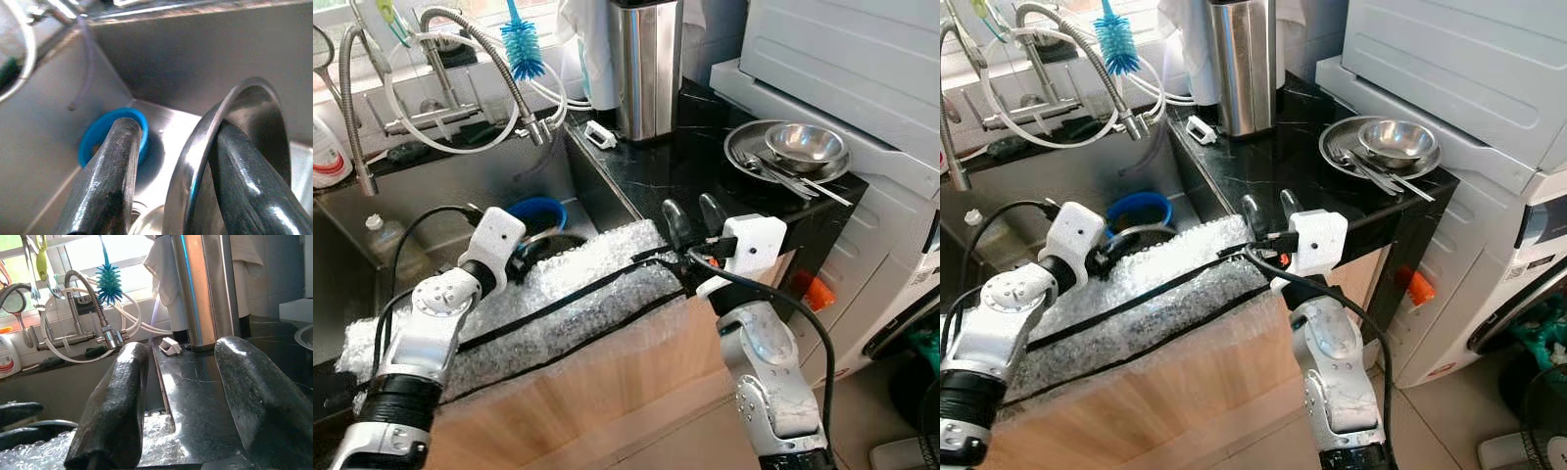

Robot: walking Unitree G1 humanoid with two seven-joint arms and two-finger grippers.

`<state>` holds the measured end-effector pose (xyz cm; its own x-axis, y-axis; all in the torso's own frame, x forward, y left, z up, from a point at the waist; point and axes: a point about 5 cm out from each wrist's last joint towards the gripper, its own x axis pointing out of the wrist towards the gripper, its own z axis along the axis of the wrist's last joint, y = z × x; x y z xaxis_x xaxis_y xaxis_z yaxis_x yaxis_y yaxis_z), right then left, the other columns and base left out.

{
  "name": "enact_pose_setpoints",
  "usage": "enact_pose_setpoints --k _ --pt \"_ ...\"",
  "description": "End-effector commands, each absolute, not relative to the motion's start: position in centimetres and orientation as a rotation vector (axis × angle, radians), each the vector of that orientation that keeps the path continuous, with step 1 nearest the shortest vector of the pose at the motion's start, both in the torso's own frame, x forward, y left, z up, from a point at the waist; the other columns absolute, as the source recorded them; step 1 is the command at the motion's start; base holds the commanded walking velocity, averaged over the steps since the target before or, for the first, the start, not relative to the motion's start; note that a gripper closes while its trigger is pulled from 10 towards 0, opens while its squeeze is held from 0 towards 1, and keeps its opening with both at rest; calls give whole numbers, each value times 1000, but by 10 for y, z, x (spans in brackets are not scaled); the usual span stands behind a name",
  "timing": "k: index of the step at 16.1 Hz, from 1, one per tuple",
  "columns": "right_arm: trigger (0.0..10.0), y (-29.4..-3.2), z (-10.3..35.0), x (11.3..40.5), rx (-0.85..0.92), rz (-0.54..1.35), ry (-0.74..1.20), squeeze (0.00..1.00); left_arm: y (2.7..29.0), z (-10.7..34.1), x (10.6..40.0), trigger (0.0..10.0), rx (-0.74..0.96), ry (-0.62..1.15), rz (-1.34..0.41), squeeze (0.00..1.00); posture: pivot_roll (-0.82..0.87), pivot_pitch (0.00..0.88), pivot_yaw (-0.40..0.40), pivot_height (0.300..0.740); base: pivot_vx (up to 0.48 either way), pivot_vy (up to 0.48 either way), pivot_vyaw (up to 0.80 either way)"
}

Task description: Kitchen organization

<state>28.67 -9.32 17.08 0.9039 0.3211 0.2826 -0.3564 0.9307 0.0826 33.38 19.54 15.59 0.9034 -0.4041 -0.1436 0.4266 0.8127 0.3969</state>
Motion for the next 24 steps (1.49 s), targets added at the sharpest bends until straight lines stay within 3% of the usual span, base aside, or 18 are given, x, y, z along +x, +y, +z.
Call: enact_pose_setpoints --k 1,6,9,10,11,20,21,24 --pt "10000 -88 175 286 132 379 -278 0 195 149 332 10000 441 103 -497 0 -71 7 104 740 0 0 0" --pt "10000 -85 174 286 123 415 -266 0 188 144 326 10000 436 198 -707 0 -69 10 103 740 0 0 0" --pt "10000 -85 174 285 120 417 -264 0 188 142 328 10000 455 193 -686 0 -73 14 106 740 0 0 0" --pt "10000 -85 174 285 119 416 -263 0 190 145 331 10000 447 166 -643 694 -72 15 104 740 0 0 0" --pt "10000 -85 173 285 117 416 -260 0 190 146 331 10000 430 159 -642 1000 -72 15 104 740 0 0 0" --pt "10000 -84 173 286 115 420 -257 0 193 154 331 10000 407 118 -627 1000 -72 12 106 740 0 0 0" --pt "10000 -86 174 286 112 408 -261 0 195 167 333 10000 356 26 -564 0 -75 12 106 740 0 0 0" --pt "10000 -93 176 288 113 357 -278 0 219 201 326 10000 294 -185 -351 0 -69 11 104 740 0 0 0"
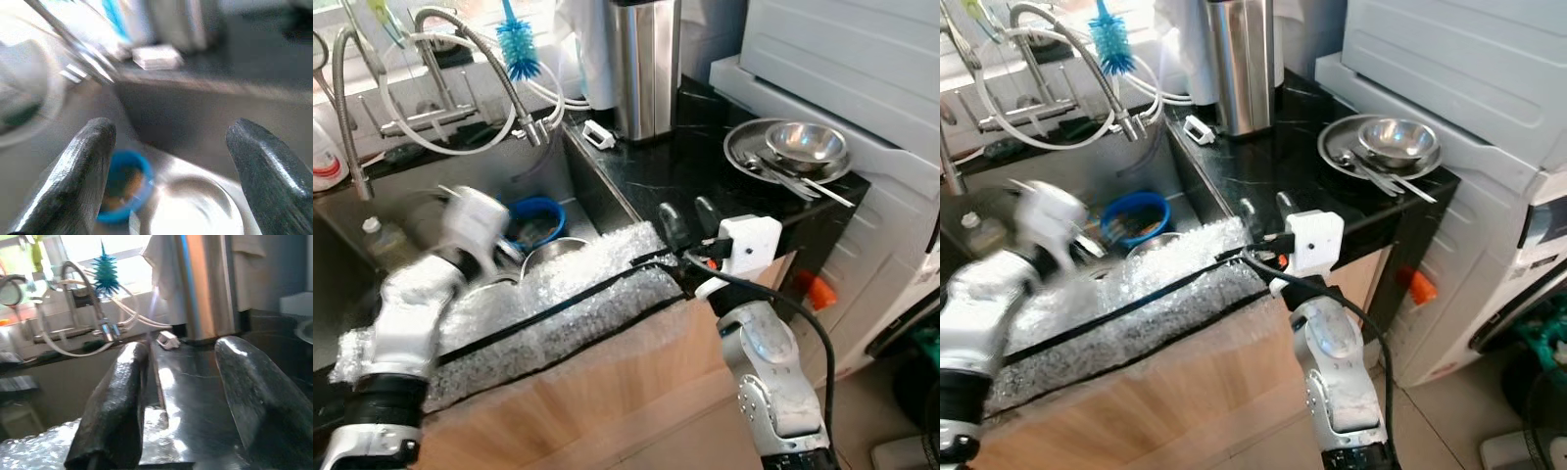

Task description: Kitchen organization

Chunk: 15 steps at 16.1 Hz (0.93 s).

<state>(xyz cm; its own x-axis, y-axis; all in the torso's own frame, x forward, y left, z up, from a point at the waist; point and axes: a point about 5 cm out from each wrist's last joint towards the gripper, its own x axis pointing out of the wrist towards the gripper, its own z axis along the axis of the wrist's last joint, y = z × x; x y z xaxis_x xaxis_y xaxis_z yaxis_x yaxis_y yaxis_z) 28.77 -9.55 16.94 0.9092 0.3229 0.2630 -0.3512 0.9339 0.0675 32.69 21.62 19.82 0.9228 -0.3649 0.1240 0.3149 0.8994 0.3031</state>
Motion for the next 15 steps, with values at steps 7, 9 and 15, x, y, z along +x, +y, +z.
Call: enact_pose_setpoints --k 7,9,15 --pt "10000 -98 181 288 109 314 -304 0 237 201 298 10000 239 -289 -135 0 -70 21 96 740 0 0 0" --pt "10000 -100 183 289 108 306 -311 0 234 198 294 10000 239 -285 -121 0 -67 23 95 740 0 0 0" --pt "10000 -101 183 289 107 301 -314 0 232 197 290 10000 237 -281 -105 0 -67 23 95 740 0 0 0"
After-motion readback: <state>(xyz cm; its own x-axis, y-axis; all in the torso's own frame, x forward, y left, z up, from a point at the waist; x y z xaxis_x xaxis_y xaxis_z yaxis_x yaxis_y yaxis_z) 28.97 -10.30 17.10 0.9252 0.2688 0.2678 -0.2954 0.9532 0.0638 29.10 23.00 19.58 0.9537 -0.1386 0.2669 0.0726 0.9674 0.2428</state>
